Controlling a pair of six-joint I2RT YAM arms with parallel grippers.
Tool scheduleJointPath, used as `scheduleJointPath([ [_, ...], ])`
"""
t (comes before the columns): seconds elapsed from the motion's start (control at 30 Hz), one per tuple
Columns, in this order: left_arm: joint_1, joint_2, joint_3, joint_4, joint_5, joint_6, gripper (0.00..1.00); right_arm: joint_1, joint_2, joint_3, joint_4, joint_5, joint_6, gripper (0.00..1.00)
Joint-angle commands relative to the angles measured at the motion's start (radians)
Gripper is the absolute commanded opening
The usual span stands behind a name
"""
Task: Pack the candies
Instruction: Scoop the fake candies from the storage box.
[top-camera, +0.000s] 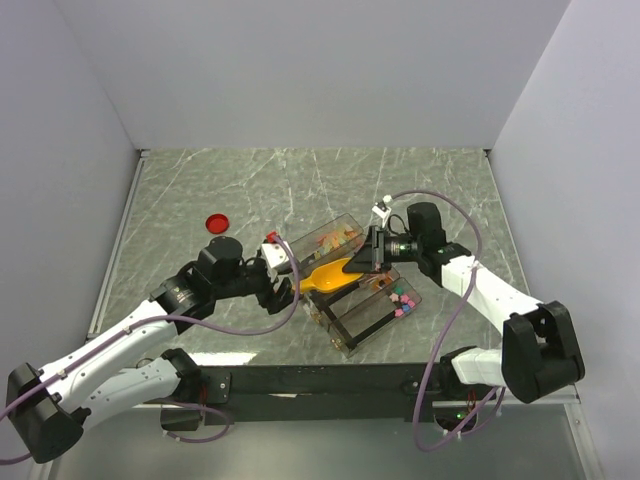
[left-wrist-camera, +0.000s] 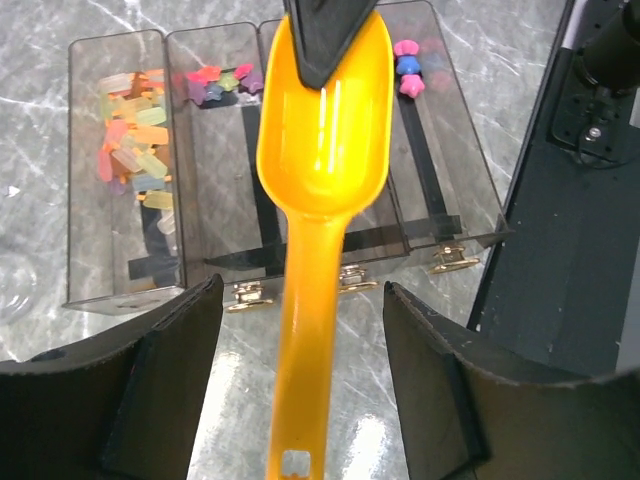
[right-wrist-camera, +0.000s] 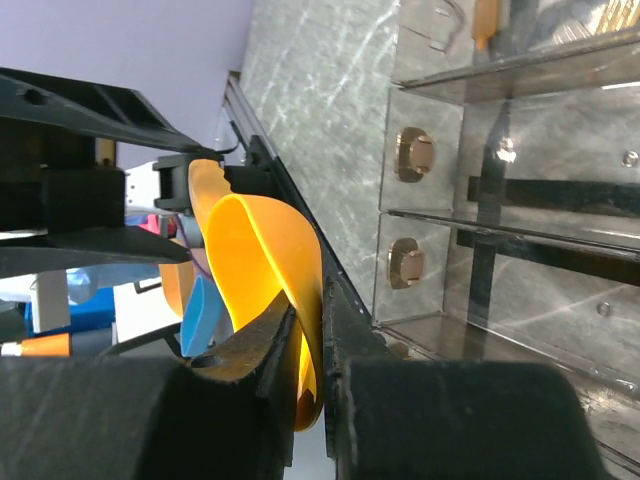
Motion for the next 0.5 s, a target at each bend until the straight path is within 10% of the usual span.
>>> scheduleJointPath([
  [0.0,0.000,-0.002,-0.005,0.030,0.068,0.010,0.70,-0.024,-0.045,-0.014,0.088,-0.064,0.032,0.00],
  [0.47,-0.002,0.015,0.003,0.009,0.136,0.025,0.49,-0.060,-0.057,-0.037,0.094,-0.115,0.015,0.00],
])
